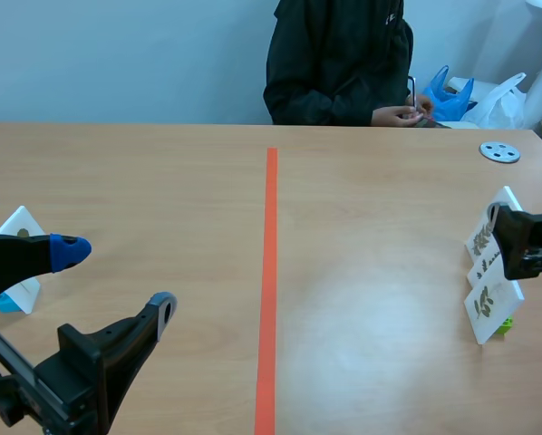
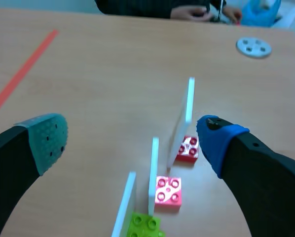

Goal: Sort the leaf by its shape. The table is split by an orange tape line. A compound leaf with several leaflets goes to the left side, a simple leaf with one blade goes to the right side. Return to the home posture when a red brick is placed on the table.

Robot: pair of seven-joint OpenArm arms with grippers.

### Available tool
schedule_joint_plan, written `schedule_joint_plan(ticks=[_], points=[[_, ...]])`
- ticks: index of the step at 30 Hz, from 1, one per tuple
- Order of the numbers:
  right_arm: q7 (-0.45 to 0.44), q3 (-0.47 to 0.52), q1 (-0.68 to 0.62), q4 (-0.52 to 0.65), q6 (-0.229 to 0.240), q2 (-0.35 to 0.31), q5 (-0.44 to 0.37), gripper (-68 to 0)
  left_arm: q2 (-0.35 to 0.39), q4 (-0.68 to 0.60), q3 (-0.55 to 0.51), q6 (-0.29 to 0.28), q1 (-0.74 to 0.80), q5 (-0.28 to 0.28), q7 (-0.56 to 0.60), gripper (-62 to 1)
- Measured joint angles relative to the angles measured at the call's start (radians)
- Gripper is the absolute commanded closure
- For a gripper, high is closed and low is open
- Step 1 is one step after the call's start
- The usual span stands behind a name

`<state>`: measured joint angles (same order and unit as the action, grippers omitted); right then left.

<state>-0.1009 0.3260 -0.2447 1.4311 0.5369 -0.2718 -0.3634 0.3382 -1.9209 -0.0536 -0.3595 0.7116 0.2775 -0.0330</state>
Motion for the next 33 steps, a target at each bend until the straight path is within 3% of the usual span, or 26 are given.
schedule_joint_plan(ticks=[4, 12, 18, 23, 25, 28, 33], points=[[0.005, 0.010, -0.018, 0.082, 0.087, -0.020, -0.063, -67.9, 0.000, 0.000, 0.000, 0.000, 0.000, 0.000, 0.000, -62.3], [0.109, 0.010, -0.158, 0.269, 0.176, -0.086, -0.175, -67.9, 0.000, 0.000, 0.000, 0.000, 0.000, 0.000, 0.007, -62.3], [0.162, 0.010, -0.292, 0.407, 0.197, -0.083, -0.206, -67.9, 0.003, 0.000, 0.000, 0.000, 0.000, 0.005, 0.007, -62.3], [0.203, -0.009, -0.361, 0.512, 0.185, -0.046, -0.206, -67.9, 0.017, 0.000, 0.000, 0.000, 0.000, 0.007, 0.007, -62.3], [0.229, -0.042, -0.369, 0.526, 0.183, -0.039, -0.205, -67.9, 0.017, 0.000, 0.000, 0.000, 0.000, 0.007, 0.007, -62.3], [0.190, -0.094, -0.369, 0.526, 0.197, -0.044, -0.206, -67.9, 0.017, 0.000, 0.000, 0.000, 0.000, 0.007, 0.007, -62.3], [0.187, -0.121, -0.355, 0.521, 0.197, -0.105, -0.205, -67.9, 0.017, 0.000, 0.000, 0.000, 0.000, 0.007, 0.007, -62.3]])
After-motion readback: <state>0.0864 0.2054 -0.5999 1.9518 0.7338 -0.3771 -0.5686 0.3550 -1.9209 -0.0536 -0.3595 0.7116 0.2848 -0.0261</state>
